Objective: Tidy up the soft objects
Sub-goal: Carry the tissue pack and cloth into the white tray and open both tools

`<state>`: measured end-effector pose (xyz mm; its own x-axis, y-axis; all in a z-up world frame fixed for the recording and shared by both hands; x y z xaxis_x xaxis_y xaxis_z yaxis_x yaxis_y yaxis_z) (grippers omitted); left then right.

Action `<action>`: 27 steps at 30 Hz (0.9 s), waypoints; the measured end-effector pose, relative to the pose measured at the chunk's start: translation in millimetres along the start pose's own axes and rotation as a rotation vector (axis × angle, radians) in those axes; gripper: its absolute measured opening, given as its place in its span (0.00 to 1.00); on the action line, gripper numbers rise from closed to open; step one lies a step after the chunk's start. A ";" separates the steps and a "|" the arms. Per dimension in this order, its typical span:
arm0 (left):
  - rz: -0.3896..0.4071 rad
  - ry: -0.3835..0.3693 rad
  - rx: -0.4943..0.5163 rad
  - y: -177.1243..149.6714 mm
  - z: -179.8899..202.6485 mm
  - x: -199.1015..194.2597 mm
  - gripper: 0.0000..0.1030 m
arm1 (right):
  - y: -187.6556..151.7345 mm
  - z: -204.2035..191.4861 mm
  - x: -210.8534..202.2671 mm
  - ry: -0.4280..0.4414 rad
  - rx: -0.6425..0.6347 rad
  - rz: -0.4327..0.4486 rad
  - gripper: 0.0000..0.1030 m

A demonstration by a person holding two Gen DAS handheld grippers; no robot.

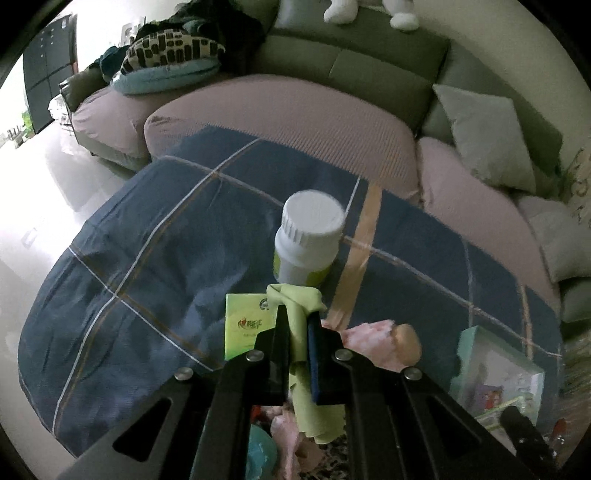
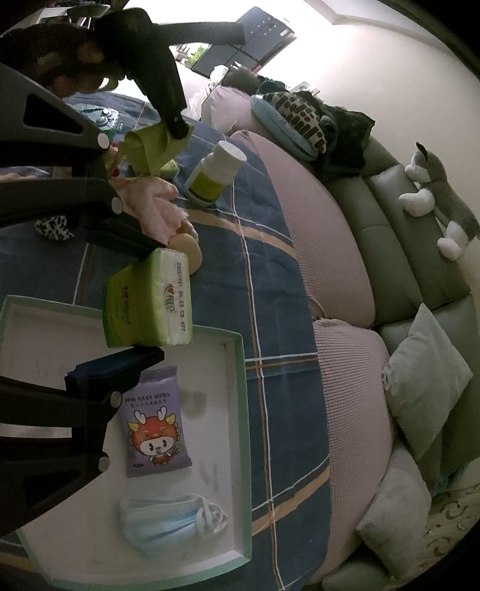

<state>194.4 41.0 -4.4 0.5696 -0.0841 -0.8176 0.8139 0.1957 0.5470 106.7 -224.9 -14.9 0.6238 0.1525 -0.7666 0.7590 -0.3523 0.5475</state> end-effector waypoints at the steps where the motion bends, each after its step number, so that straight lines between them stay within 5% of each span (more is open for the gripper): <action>1: 0.010 -0.006 0.002 0.6 1.8 -2.7 0.08 | 0.4 -0.2 -1.3 0.000 0.000 0.003 0.51; 13: 0.154 -0.094 0.065 1.6 29.6 -64.8 0.08 | 5.8 -1.2 -23.8 0.014 -0.004 0.049 0.51; 21: 0.118 -0.181 0.154 -12.8 71.1 -63.2 0.08 | 14.2 20.2 -49.2 -0.039 0.010 0.104 0.51; 27: 0.093 -0.244 0.246 -29.4 110.7 -62.1 0.08 | 22.9 71.6 -83.8 -0.161 0.104 0.183 0.51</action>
<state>147.7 -67.6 50.1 0.6290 -0.3132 -0.7115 0.7436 -0.0248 0.6682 58.5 -311.9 37.8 0.7045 -0.0687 -0.7064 0.6080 -0.4550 0.6506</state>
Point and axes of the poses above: each gripper's, at about its wrist camera, not at the fingertips, and x roughly the way its jaws point, z to its right, y to its top, the point moved 3 cm from there along x, roughly the way its jaws point, and after that the axes turned 1 degree about x, right-handed, at the moved point
